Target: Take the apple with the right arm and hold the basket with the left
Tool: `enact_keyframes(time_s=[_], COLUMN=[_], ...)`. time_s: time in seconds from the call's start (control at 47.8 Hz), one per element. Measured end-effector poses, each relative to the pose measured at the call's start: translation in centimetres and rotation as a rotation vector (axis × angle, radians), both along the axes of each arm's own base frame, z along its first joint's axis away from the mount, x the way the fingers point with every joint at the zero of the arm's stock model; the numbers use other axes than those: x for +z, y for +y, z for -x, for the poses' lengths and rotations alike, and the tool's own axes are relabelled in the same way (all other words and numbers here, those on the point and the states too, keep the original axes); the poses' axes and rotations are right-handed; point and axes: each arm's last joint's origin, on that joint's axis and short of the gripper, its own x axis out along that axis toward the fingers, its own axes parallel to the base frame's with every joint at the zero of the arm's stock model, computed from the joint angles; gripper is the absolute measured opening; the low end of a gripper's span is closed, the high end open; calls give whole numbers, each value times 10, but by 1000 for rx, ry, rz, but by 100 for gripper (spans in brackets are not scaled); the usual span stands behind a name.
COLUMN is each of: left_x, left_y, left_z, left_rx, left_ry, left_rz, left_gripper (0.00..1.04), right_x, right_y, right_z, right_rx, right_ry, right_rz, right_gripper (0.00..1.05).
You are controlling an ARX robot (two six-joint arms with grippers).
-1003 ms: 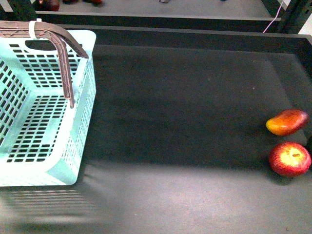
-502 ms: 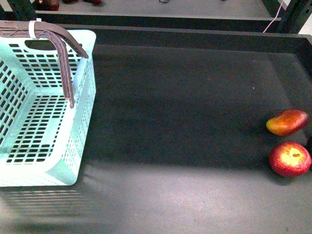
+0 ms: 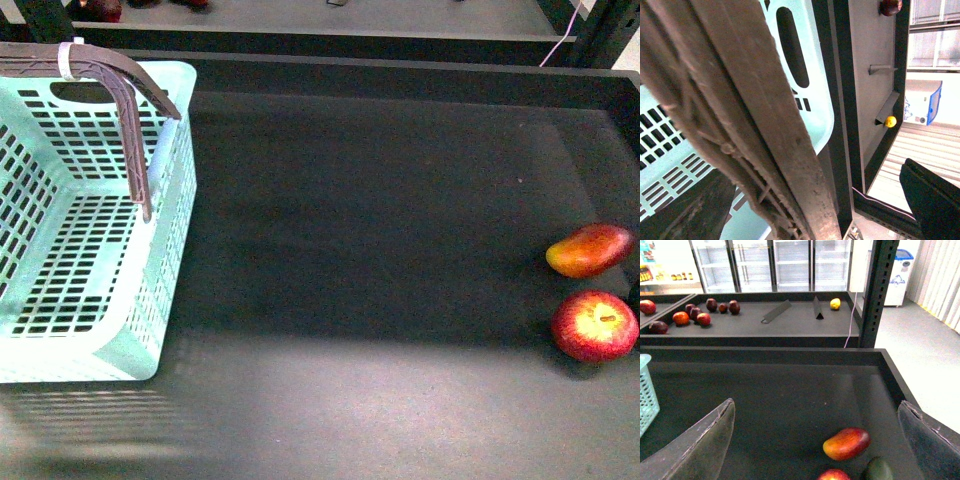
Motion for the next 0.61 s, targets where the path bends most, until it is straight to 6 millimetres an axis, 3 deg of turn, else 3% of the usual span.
enact_keyframes(time_s=[0.188,0.502,0.606], left_x=[-4,-12,-10], left_y=[-10,-9,-8], left_z=[-10,-22,-25], left_rx=[1,50,54], left_ry=[10,47,42], left_rz=[-1,-10,-13], left_gripper=[98,98,79], right_x=[0,0,0], right_y=[0,0,0], right_z=[0,0,0], right_rx=[0,0,0], right_ry=[0,0,0], right_rz=[0,0,0], right_gripper=[96,96,96])
